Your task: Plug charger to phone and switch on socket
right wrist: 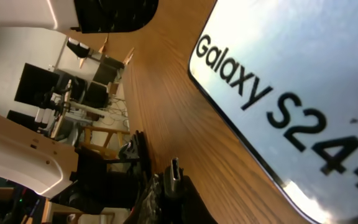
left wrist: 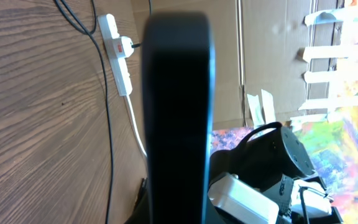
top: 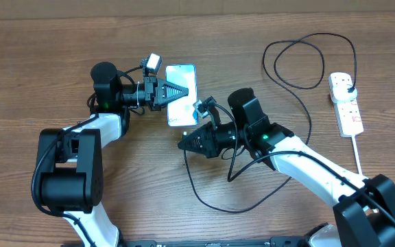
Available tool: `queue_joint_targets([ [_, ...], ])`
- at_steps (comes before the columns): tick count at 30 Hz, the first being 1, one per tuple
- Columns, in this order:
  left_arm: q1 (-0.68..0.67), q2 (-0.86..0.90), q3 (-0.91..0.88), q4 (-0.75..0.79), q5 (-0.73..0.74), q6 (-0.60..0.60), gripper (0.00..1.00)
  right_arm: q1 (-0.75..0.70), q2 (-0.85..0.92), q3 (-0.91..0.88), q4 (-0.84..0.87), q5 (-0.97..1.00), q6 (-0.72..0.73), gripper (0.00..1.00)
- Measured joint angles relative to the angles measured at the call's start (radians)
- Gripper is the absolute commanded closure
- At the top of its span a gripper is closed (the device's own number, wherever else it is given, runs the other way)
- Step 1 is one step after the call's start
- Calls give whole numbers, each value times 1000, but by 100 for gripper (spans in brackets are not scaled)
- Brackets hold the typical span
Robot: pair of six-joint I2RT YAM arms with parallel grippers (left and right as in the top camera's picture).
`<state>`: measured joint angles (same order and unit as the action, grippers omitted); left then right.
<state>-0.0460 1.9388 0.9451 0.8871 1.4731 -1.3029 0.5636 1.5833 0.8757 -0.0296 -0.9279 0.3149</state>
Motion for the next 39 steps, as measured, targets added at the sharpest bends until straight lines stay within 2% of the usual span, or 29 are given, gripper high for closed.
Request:
queue_joint_targets([
  [6, 0, 0, 0, 3, 0, -7, 96, -6, 0, 0, 1, -11, 1, 97],
  [10, 9, 0, 0, 3, -2, 5, 96, -40, 0, 0, -66, 17, 3, 96],
  [15, 51, 0, 0, 0, -46, 30, 96, -62, 0, 0, -171, 212, -21, 96],
  [19, 87, 0, 0, -4, -80, 49, 96, -31, 0, 0, -185, 389, -70, 96],
  [25, 92, 0, 0, -127, -137, 114, 96, 16, 0, 0, -192, 583, -133, 96],
  [27, 92, 0, 0, -168, -159, 137, 96, 19, 6, 0, -194, 618, -139, 79],
  [29, 92, 1, 0, -181, -172, 156, 96, 19, 23, 0, -198, 643, -154, 50],
  [30, 92, 1, 0, -183, -177, 163, 96, 19, 32, 0, -200, 653, -156, 39],
  [31, 92, 1, 0, -184, -180, 171, 96, 19, 41, 0, -201, 659, -159, 35],
  [34, 92, 1, 0, -185, -188, 183, 96, 19, 49, 0, -203, 673, -164, 30],
  [36, 92, 1, 0, -184, -188, 187, 96, 19, 49, 0, -206, 676, -161, 14],
  [37, 92, 1, 0, -185, -188, 189, 96, 19, 49, 0, -214, 679, -160, 9],
  [39, 92, 1, 0, -185, -188, 194, 96, 19, 49, 5, -241, 681, -171, 8],
])
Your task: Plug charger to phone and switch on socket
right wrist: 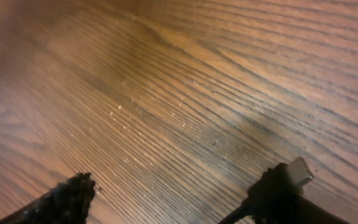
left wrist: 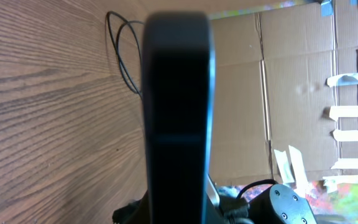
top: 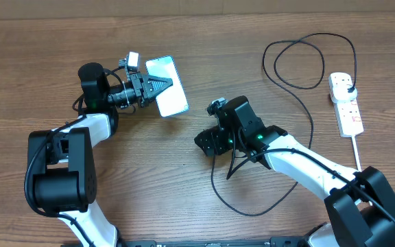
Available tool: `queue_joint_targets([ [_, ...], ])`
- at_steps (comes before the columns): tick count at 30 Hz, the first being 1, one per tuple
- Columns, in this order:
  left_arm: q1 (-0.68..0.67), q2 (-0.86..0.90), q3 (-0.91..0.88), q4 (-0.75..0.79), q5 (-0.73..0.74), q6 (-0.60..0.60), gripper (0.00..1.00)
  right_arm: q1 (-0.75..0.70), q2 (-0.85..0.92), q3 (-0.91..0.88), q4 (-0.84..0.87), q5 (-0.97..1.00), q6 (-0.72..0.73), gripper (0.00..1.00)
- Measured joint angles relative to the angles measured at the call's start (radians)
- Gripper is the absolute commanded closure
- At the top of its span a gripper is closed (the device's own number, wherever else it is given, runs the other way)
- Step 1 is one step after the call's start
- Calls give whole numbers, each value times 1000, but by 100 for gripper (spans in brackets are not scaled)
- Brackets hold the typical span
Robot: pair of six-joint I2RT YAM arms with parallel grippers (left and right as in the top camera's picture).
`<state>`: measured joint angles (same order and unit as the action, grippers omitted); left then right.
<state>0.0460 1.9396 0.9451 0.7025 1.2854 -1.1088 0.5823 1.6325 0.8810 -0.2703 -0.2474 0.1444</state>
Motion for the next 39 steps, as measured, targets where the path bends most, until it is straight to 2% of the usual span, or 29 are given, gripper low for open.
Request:
queue_joint_targets([
  [6, 0, 0, 0, 0, 0, 13, 96, 0, 0, 69, -110, 47, -6, 3],
  [17, 3, 0, 0, 0, -8, 13, 96, 39, 1, 106, -148, 168, -14, 18],
  [21, 9, 0, 0, 0, -12, 13, 96, 83, 10, 106, -142, 215, -14, 19],
  [39, 53, 0, 0, 0, -26, 14, 96, 98, 173, 106, -44, 266, -13, 41],
])
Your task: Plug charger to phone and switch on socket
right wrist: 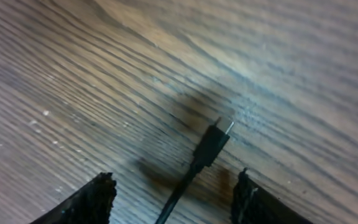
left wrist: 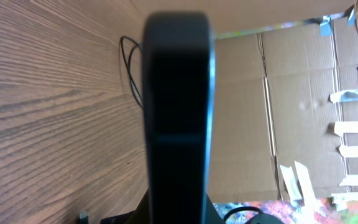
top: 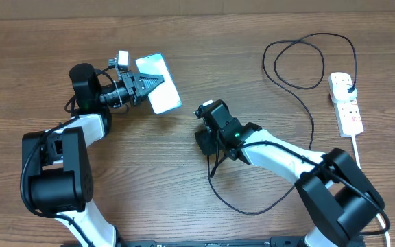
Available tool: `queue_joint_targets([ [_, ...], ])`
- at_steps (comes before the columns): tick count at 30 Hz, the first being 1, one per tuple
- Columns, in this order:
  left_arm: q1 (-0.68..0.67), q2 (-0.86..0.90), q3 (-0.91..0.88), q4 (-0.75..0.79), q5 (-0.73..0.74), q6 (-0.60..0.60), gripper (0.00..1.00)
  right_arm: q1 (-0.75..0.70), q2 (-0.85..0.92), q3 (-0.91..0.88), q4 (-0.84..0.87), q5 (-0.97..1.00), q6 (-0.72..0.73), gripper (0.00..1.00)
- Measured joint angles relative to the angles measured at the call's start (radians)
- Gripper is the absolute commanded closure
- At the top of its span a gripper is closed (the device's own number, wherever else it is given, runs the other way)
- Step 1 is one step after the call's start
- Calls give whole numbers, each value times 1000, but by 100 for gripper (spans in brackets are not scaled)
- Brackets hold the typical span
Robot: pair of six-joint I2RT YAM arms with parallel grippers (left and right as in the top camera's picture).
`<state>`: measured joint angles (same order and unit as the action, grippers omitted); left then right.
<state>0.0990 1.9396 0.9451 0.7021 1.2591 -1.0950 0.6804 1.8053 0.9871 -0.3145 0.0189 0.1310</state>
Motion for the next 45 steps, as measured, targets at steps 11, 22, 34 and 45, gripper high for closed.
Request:
queue_joint_targets([
  [11, 1, 0, 0, 0, 0, 0, 96, 0, 6, 0, 16, 34, 16, 50],
  [22, 1, 0, 0, 0, 0, 0, 96, 0, 42, 0, 28, 41, 42, 64],
  [34, 1, 0, 0, 0, 1, 0, 96, 0, 43, 0, 15, 40, 79, 96],
  [45, 1, 0, 0, 0, 9, 0, 96, -16, 42, 55, -136, -84, 78, 96],
])
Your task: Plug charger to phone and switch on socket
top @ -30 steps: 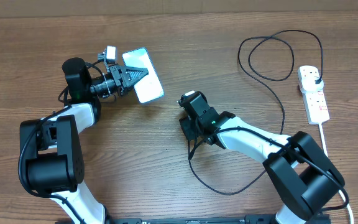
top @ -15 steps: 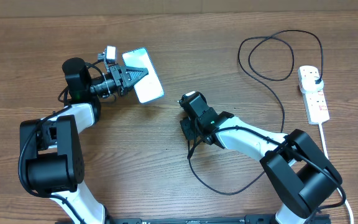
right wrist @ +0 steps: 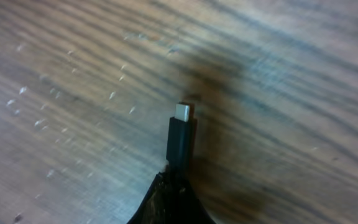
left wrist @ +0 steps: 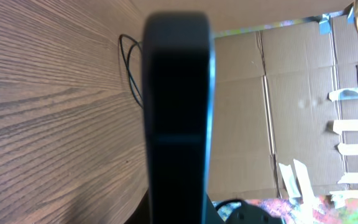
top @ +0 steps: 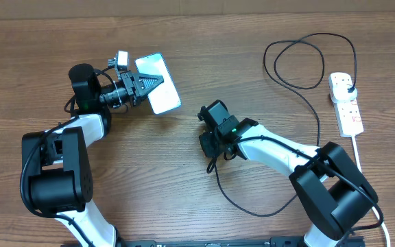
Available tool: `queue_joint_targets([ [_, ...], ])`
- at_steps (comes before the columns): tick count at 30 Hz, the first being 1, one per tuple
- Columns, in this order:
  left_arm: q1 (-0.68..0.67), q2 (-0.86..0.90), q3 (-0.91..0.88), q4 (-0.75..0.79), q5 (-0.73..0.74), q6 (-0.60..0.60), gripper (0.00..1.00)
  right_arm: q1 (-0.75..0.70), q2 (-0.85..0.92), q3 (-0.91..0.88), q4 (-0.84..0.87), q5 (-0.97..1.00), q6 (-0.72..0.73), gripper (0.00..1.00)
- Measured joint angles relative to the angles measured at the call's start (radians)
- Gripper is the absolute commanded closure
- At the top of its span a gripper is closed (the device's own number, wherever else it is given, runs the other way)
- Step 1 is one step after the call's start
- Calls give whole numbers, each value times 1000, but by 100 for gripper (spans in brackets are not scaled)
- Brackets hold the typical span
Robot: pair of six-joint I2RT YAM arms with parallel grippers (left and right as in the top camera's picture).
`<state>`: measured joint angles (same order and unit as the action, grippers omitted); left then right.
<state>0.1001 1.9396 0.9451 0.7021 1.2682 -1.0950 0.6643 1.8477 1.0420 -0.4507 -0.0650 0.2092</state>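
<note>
My left gripper (top: 151,85) is shut on the phone (top: 160,95), holding it edge-up off the table at the upper left. In the left wrist view the phone (left wrist: 178,112) is a dark slab filling the middle. My right gripper (top: 210,147) is low over the table's middle, shut on the black charger plug (right wrist: 181,142). The plug's metal tip points away from the fingers, just above the wood. The black cable (top: 249,206) runs from that plug in loops to the white socket strip (top: 345,104) at the right edge.
A coil of the cable (top: 300,62) lies at the upper right beside the socket strip. The strip's white lead (top: 359,161) runs toward the front right. Cardboard walls (left wrist: 291,93) stand behind the table.
My right gripper was open with the plug lying on the wood between its fingers. It is now shut on the plug. The left arm and phone have not moved.
At first my right gripper held the plug close to the phone's lower edge near the middle. Then the phone was farther left and the right gripper stood open. The plug then lay on the table between the open fingers, and now they grip it.
</note>
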Motion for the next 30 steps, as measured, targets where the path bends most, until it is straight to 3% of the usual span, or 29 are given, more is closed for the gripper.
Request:
queue_joint_targets([
  [11, 0, 0, 0, 0, 53, 0, 96, -222, -161, 4, -10, -505, 0, 96],
  [17, -21, 0, 0, 0, 71, 0, 96, -229, -166, 4, -5, -730, 8, 96],
  [30, -85, 0, 0, 0, 70, -19, 96, -225, -167, 4, -20, -933, 26, 96],
])
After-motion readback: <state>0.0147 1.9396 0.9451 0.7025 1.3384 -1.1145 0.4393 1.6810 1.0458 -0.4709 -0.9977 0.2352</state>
